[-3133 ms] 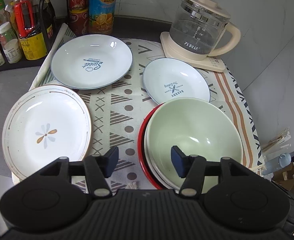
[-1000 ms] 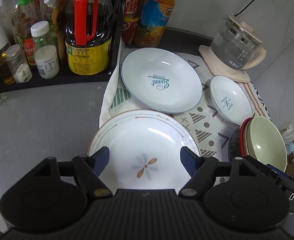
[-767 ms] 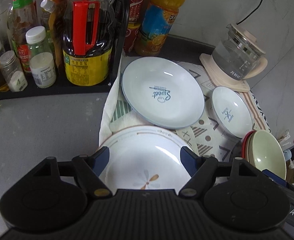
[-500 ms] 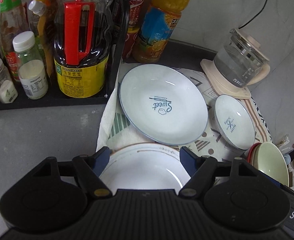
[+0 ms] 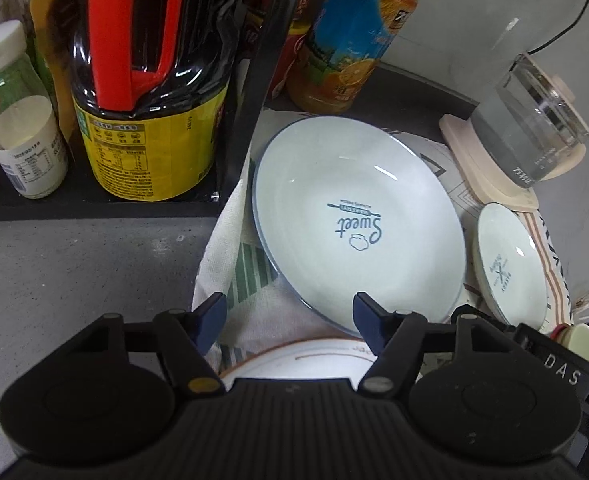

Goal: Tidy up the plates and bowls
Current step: 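Close both grippers on the 'Sweet' plate's rim and lift it, then carry the 'Sweet' plate over the flower plate and lower it on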

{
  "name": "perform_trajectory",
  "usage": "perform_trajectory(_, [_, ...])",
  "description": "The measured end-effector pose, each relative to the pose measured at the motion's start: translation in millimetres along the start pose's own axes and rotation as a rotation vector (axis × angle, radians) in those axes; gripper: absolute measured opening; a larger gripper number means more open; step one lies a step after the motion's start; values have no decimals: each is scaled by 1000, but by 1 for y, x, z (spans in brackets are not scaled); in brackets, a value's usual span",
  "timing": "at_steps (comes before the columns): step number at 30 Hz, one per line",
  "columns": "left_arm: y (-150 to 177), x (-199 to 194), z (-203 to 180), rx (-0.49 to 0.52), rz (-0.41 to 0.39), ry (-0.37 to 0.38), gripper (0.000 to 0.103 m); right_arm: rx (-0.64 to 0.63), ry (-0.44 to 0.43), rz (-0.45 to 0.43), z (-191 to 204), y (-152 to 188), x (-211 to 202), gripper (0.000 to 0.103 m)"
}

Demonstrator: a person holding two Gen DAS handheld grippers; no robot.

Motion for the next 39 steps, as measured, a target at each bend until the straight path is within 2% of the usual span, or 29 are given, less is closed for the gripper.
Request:
perform_trajectory(4, [1,12,3,-12,11,0,63,13,13,25,-2,2,19,74])
perform_trajectory(7, [2,18,4,-24,18,5,56,17,12,44,0,5,31,72])
perform_trajectory(16, [8,33,1,-50,19,19,34,58,-3,95,-1,17,53,54])
perform_trajectory(18, [8,35,1,-61,18,21,31,65,-17,107,1,20,57,44])
perform_trajectory(21, [8,40,1,-73,10,25,27,79,-29,118,3,23,64,36])
perform_trajectory(25, [6,43,1,-73,-23,30,22,73,-52,108,7,21,70,33])
perform_trajectory(26, [6,44,1,-78,-25,39,17,77,-59,106,8,21,71,33])
perform_trajectory(31, [6,41,-1,-82,-38,37,16,73,-59,85,5,18,76,25])
perform_trajectory(32, [5,39,-2,-75,-44,39,16,68,-52,81,3,18,76,19])
perform_trajectory(36, [3,29,-5,-50,-56,48,16,93,-64,62,0,14,72,14])
perform_trajectory(39, [4,24,-5,-55,-57,53,16,74,-53,49,0,12,65,14])
Point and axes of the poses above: each gripper's, at about its wrist camera, not at the fingertips, and x roughly the way its jaws point, z to its left, y to its underside, the point moved 9 cm from there along x, roughly the way its jaws point, and after that the axes turned 15 degrees about -z, right-handed, at the moved point
